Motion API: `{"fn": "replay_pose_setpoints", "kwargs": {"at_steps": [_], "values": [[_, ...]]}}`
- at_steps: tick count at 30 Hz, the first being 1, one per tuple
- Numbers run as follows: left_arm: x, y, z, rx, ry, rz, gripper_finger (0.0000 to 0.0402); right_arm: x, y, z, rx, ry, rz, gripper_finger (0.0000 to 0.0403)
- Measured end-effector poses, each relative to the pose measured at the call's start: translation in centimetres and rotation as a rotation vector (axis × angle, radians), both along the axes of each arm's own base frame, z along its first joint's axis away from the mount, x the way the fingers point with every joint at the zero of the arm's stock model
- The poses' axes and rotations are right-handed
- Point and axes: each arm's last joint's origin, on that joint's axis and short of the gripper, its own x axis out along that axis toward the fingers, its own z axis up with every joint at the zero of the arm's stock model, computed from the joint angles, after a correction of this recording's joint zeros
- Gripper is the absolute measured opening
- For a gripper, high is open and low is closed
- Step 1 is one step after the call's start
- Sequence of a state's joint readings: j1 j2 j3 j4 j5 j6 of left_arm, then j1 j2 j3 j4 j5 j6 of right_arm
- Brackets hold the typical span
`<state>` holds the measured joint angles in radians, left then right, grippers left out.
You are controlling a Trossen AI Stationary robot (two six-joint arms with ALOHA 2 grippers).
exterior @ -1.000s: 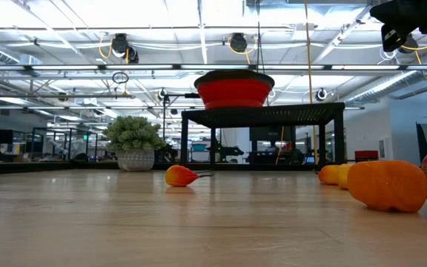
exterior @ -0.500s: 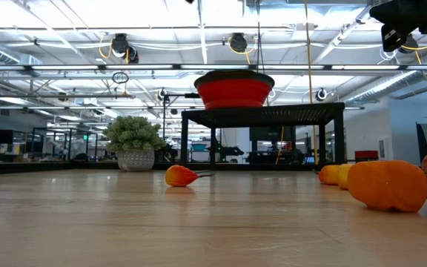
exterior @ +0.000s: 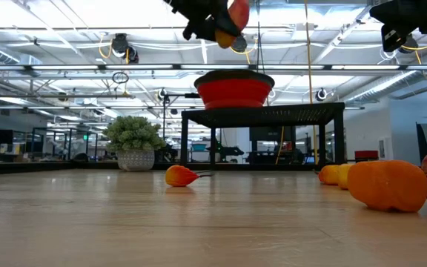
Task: Pick & Place Fruit
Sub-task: Put the mango into the red strainer bowl
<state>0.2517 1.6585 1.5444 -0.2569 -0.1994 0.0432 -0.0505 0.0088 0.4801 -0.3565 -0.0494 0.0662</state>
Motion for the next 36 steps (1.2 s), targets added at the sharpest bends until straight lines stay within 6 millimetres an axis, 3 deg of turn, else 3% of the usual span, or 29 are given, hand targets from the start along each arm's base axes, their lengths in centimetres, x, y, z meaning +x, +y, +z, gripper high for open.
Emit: {"fn": "replay_pose_setpoints", "kwargs": {"at_steps": [9,15,27,36], "values": [[-0.9,3.7,0.6,0.044,-0.056,-0.03,0.0213,0.0,0.0,0.0,0.0,0.0,0.0,0.0],[0.2,4.6,0.3,0.071,-0.133,-0.077,0.0206,0.0,0.0,0.0,0.0,0.0,0.0,0.0],[3.0,5.3,-4.0,0.047,-0.038,-0.116,0.0218,0.0,0.0,0.0,0.036,0.0,0.004,0.0],[2.4,4.9,-5.6,-0.014,0.126,-0.155,0.0209,0.0,0.0,0.0,0.038,0.0,0.005,0.0]]}}
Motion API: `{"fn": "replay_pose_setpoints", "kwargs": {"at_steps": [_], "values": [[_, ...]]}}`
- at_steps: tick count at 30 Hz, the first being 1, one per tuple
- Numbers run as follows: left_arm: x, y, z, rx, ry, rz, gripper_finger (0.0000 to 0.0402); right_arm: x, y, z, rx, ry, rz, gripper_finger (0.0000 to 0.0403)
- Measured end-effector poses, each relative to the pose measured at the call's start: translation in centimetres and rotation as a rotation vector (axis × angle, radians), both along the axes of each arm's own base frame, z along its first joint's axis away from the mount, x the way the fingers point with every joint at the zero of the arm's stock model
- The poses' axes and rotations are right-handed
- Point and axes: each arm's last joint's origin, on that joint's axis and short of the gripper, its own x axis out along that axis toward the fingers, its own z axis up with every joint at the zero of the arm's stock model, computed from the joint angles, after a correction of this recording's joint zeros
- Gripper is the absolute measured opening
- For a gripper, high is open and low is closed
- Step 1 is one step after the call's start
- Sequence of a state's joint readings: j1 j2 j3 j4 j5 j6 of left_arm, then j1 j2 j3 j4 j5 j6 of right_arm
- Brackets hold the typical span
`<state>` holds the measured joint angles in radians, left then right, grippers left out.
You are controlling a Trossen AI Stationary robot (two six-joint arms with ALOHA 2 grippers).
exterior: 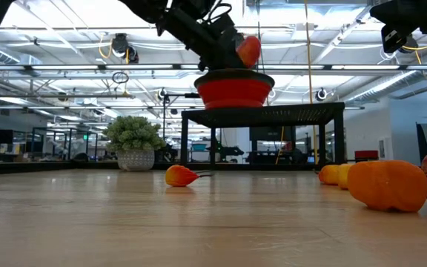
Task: Pick & Place Fruit
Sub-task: Put the mango into the red strainer bowl, then put the pear into the red strainer bowl
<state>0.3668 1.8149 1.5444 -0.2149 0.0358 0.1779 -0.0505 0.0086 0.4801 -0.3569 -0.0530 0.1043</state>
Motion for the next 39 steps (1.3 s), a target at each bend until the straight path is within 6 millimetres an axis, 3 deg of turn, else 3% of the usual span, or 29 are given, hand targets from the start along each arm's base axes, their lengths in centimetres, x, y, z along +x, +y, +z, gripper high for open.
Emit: {"fn": "replay_pose_setpoints", "kwargs": {"at_steps": [25,39], "values": [[-0.7,1.0,-0.5,-0.06,0.043,0.072,0.0228,0.0,0.0,0.0,0.0,0.0,0.0,0.0],[-0.7,0.9,-0.5,-0.061,0.049,0.062,0.0279,0.0,0.0,0.0,0.0,0.0,0.0,0.0]]}}
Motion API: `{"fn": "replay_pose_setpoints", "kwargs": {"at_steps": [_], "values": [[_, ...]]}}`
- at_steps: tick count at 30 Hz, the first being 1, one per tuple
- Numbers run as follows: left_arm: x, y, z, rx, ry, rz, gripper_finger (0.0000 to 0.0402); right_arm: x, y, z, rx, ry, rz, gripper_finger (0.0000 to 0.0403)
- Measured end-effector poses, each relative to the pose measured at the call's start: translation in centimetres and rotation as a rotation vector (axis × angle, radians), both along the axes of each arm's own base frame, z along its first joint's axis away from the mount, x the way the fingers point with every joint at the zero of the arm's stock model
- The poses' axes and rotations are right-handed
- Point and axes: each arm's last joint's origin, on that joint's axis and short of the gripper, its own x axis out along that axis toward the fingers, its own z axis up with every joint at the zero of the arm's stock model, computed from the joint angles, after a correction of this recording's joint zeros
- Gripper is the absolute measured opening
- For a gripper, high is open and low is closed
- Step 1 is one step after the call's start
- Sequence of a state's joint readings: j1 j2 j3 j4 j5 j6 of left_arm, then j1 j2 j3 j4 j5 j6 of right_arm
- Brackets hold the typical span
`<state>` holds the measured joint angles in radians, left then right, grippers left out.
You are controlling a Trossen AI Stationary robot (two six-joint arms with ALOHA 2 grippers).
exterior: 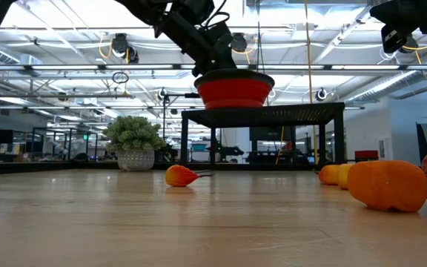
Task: Pick & Place Fruit
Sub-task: Put the pear into the red strainer bowl
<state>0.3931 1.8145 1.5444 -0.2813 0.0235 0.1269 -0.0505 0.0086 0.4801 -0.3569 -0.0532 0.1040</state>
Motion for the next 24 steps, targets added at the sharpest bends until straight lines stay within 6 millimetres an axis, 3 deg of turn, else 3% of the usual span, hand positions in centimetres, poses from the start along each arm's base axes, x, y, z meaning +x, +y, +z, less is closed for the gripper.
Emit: {"fn": "replay_pose_setpoints", "kwargs": {"at_steps": [5,11,18,24], "values": [[-0.2,0.0,0.6,0.017,0.001,0.022,0.0276,0.0,0.0,0.0,0.0,0.0,0.0,0.0],[-0.8,-1.4,5.6,0.048,-0.063,0.011,0.0275,0.0,0.0,0.0,0.0,0.001,0.001,0.0],[-1.9,-6.4,9.1,-0.001,-0.083,-0.095,0.0255,0.0,0.0,0.0,0.0,0.0,0.0,0.0],[-2.5,-11.5,9.8,-0.034,-0.045,-0.215,0.0207,0.0,0.0,0.0,0.0,-0.001,0.0,0.0]]}}
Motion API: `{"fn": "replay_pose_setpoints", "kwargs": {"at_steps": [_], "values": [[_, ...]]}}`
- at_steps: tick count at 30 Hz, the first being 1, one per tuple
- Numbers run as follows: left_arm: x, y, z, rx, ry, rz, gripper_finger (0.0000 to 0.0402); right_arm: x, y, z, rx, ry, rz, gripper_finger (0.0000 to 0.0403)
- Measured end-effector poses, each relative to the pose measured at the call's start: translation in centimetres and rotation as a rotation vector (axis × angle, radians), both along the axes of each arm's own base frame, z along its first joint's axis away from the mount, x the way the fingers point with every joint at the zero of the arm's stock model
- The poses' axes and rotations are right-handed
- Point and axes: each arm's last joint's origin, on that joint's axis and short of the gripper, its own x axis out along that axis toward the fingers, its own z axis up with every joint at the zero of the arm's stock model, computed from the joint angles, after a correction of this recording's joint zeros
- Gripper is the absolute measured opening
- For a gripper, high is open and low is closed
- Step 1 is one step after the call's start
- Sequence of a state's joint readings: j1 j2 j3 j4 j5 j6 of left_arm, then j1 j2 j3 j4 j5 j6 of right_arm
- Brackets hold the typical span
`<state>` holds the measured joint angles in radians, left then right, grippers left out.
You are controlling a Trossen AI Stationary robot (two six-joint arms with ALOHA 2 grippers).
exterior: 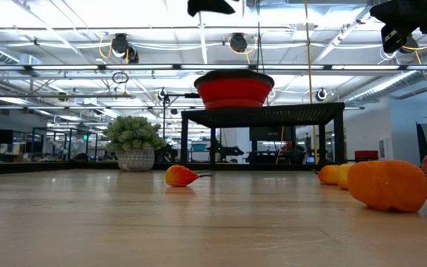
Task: Pick & Place Fruit
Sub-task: Put the pear into the red strainer bowl
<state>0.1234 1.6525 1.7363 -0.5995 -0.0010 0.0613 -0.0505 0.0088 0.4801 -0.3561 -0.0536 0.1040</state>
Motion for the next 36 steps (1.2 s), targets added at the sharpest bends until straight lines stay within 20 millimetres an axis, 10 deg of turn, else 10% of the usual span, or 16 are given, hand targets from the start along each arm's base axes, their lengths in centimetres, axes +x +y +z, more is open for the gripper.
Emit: {"fn": "replay_pose_setpoints", "kwargs": {"at_steps": [20,36], "values": [[-1.2,-12.2,-1.6,-0.306,0.123,0.123,0.0082,0.0,0.0,0.0,0.0,0.001,0.0,0.0],[-1.3,-14.6,-2.3,-0.323,0.1,0.235,0.0007,0.0,0.0,0.0,0.0,0.001,0.0,0.0]]}}
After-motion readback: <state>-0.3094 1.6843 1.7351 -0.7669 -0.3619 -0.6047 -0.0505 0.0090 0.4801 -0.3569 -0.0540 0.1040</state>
